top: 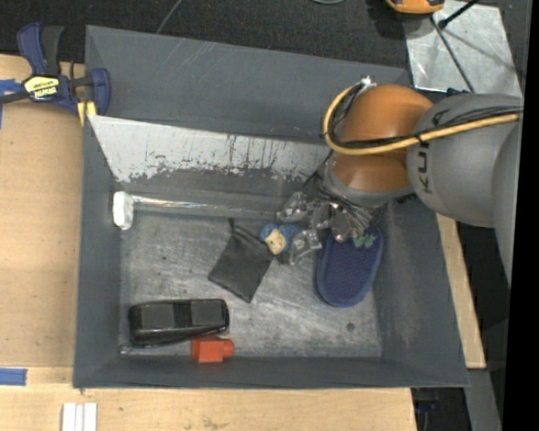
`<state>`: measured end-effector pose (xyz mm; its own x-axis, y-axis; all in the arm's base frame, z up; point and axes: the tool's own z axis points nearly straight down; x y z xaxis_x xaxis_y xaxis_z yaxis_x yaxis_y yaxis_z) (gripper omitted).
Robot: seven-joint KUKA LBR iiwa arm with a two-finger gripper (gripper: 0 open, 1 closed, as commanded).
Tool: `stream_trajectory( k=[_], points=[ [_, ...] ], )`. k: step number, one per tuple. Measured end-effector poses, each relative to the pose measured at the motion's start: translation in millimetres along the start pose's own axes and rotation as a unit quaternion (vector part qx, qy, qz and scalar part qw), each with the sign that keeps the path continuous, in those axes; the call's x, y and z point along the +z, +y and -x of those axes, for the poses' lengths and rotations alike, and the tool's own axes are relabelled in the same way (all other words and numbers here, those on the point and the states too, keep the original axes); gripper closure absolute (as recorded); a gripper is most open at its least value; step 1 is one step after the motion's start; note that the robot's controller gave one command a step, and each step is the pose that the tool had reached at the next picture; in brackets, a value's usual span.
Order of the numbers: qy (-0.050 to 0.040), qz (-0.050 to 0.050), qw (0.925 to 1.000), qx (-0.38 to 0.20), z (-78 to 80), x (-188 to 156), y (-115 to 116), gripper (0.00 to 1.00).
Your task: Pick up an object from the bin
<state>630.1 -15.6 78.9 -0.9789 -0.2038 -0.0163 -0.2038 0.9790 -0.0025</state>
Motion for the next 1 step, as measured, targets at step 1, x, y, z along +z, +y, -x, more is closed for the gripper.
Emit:
stream_trajectory(
  k=[1],
  points=[
    [0.0017,0.001,0.9931,-0.117,-12.6,-181.0,60.5,1.00]
  ],
)
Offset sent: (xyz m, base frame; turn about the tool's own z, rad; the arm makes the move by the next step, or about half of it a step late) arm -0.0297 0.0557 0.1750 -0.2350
